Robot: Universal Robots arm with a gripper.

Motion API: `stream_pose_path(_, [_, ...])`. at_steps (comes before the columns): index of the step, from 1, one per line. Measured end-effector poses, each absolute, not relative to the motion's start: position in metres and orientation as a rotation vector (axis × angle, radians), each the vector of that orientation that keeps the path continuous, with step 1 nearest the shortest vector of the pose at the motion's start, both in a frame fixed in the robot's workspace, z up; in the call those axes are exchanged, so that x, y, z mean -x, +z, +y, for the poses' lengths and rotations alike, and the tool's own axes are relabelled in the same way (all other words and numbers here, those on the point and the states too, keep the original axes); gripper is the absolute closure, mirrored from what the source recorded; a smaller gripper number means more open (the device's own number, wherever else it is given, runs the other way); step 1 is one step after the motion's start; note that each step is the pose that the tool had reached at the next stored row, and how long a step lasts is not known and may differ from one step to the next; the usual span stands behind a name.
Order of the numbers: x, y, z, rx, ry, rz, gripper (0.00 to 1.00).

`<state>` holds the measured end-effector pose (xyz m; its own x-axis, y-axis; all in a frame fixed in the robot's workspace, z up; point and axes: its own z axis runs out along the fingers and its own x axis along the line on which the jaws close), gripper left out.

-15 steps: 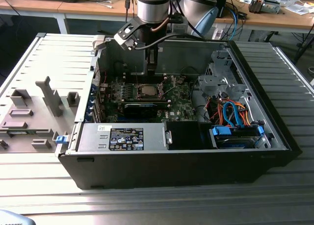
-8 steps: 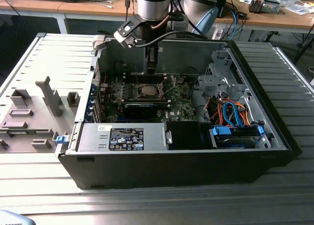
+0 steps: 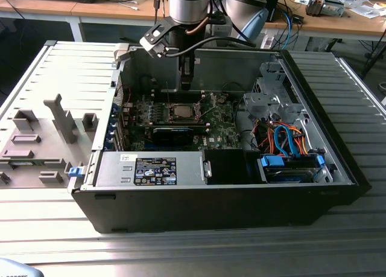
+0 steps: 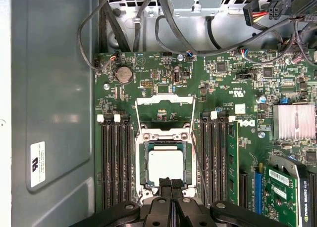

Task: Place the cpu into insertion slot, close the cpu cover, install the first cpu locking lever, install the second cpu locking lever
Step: 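Place the cpu into insertion slot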

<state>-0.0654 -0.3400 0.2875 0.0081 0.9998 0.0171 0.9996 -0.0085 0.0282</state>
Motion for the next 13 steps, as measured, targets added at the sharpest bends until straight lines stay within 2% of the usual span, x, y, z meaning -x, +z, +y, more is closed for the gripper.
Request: stream_pose_path(13, [0.0654,0.2909,-0.3401,-2.226,0.053,2.207,0.89])
